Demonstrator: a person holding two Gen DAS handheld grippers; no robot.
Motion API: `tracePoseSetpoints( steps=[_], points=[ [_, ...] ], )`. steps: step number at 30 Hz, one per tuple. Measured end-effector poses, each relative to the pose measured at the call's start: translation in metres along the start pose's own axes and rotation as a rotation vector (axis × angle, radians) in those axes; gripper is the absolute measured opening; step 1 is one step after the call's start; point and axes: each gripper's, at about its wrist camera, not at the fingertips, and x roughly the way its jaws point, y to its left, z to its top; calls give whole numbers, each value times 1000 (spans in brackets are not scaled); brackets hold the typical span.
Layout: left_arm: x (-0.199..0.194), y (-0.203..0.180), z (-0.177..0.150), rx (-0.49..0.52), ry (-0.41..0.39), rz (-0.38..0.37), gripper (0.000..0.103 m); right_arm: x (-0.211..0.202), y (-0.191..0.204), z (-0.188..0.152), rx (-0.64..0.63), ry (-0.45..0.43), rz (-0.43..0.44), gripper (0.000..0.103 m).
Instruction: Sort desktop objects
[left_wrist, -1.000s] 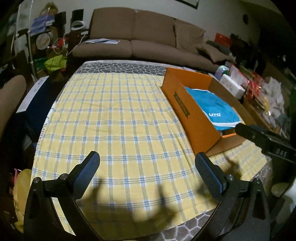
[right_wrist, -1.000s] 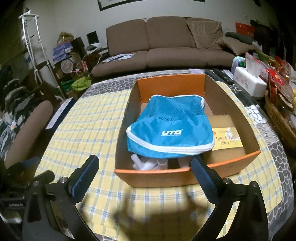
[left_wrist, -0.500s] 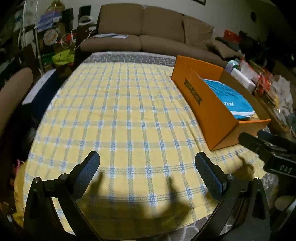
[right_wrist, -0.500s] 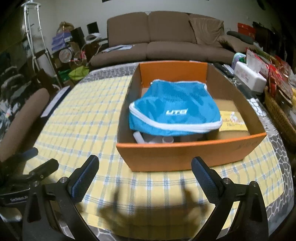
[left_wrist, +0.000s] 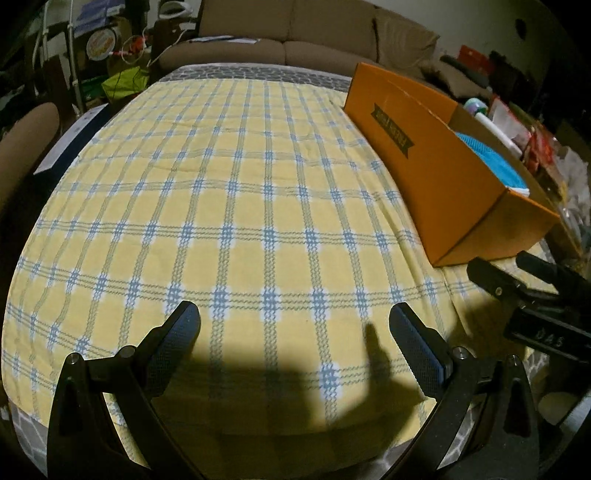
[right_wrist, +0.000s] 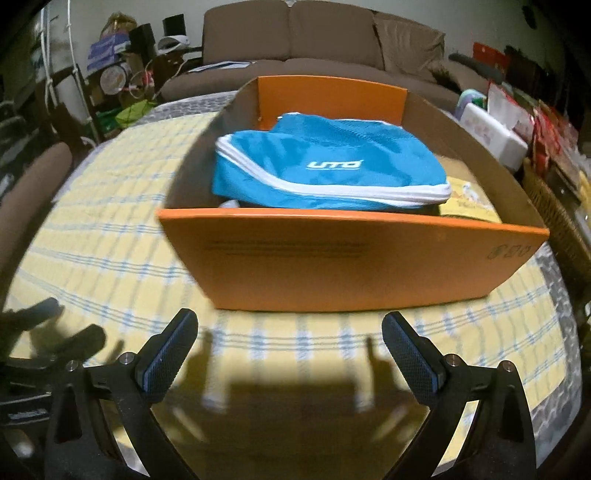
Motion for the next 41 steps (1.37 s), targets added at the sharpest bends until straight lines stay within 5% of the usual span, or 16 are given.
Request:
tracePoseSetpoints(
  steps=[8, 12, 41],
  points=[
    [17, -10, -2, 9, -15, 90, 103, 28, -1, -10, -52, 72, -15, 102],
    [22, -18, -5, 47, -15, 147, 103, 33, -12, -14, 24, 60, 30, 103],
    [25, -21, -3, 55, -14, 163, 103, 29, -16, -20, 10, 29, 27, 103]
  ],
)
